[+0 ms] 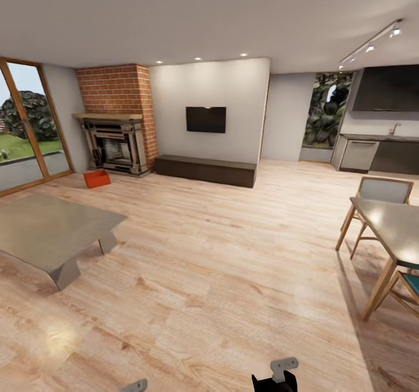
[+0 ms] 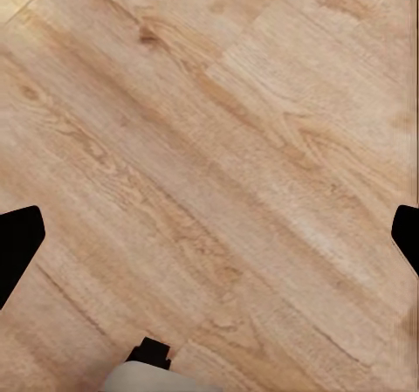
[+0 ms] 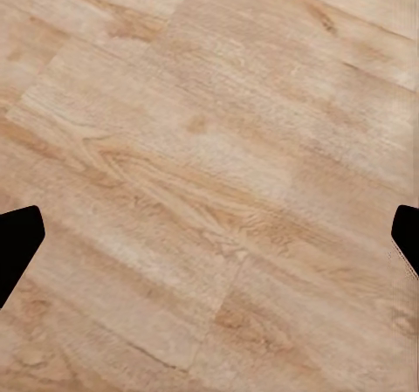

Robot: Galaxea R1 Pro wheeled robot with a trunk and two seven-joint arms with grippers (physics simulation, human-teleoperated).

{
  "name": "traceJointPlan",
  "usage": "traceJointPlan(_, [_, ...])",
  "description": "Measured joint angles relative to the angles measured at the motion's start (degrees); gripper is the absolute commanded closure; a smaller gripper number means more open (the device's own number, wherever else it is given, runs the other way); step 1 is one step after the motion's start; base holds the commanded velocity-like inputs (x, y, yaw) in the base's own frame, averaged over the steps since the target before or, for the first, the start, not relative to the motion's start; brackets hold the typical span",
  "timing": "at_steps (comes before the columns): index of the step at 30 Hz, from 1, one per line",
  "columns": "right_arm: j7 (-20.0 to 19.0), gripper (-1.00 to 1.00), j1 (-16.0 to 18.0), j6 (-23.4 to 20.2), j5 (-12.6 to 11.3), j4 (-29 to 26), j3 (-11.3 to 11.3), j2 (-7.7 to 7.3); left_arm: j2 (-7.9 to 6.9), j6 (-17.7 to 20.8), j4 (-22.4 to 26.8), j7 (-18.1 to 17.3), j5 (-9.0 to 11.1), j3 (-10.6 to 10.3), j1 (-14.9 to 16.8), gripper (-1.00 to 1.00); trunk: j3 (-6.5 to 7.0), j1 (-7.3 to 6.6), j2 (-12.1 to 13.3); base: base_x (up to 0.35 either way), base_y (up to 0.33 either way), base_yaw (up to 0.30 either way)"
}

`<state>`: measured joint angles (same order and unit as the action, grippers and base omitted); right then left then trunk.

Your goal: Move the two storage containers from the living room to the garage. In the garage, place one container on the floor and stack the other container on top of it (either order is fine).

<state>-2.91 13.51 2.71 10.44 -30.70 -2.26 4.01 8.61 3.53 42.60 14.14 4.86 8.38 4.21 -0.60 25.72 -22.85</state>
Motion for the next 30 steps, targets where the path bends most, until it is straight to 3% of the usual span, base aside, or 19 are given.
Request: traceJointPlan(30, [0.0, -1.00, 0.0, 0.0, 0.0, 0.0, 0.0, 0.00, -0.02, 0.0, 0.0, 0.0, 0.0, 0.0, 0.0, -1.00, 0.00, 0.00, 0.0, 0.324, -0.098, 0.000])
